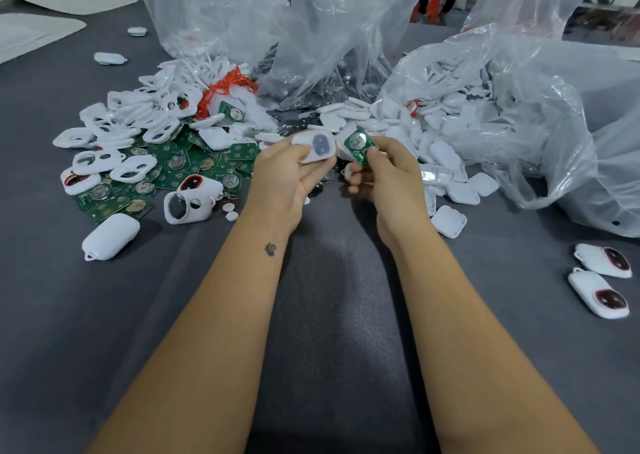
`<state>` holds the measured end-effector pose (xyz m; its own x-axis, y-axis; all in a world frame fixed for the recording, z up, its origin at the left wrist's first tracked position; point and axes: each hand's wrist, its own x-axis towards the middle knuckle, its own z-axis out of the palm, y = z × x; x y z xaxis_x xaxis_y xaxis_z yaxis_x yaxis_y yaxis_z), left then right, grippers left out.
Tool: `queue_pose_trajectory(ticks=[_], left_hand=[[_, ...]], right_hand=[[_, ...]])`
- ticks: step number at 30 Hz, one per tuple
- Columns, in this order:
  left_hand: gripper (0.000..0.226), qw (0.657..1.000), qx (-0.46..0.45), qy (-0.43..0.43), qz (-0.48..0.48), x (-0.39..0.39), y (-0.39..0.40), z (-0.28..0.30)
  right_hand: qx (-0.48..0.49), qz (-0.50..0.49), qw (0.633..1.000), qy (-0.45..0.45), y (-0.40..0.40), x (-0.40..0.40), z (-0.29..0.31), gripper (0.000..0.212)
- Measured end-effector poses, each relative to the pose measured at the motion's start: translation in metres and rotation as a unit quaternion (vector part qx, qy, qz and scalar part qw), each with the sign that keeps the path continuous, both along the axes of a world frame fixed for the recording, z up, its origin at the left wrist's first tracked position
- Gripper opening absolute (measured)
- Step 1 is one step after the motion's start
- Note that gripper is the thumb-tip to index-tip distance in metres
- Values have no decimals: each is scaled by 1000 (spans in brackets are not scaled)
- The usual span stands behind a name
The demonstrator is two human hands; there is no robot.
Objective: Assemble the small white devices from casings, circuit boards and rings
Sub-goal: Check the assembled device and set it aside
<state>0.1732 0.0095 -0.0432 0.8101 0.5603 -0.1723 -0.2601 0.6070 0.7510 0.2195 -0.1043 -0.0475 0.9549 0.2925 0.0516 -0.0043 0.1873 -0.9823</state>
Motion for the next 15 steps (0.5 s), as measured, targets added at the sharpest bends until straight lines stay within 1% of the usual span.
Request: queue_pose_trajectory(ticks=[2, 5, 8, 12, 15], left_hand=[[21, 999, 18, 7, -30, 3, -6, -1], [26, 997, 29, 8, -70, 4, -11, -3], [28, 996, 28, 14, -87, 5, -13, -5], [25, 995, 12, 30, -94, 7, -15, -5], [23, 994, -21, 23, -101, 7, -15, -5]], right_hand=[[22, -16, 1000, -9, -5, 1, -1, 17], [31, -53, 998, -24, -9, 4, -2, 10], [33, -87, 995, -27, -10, 6, -1, 16], [55, -69, 996, -5, -11, 8, 0, 19], [45, -40, 998, -9, -10, 7, -1, 16]])
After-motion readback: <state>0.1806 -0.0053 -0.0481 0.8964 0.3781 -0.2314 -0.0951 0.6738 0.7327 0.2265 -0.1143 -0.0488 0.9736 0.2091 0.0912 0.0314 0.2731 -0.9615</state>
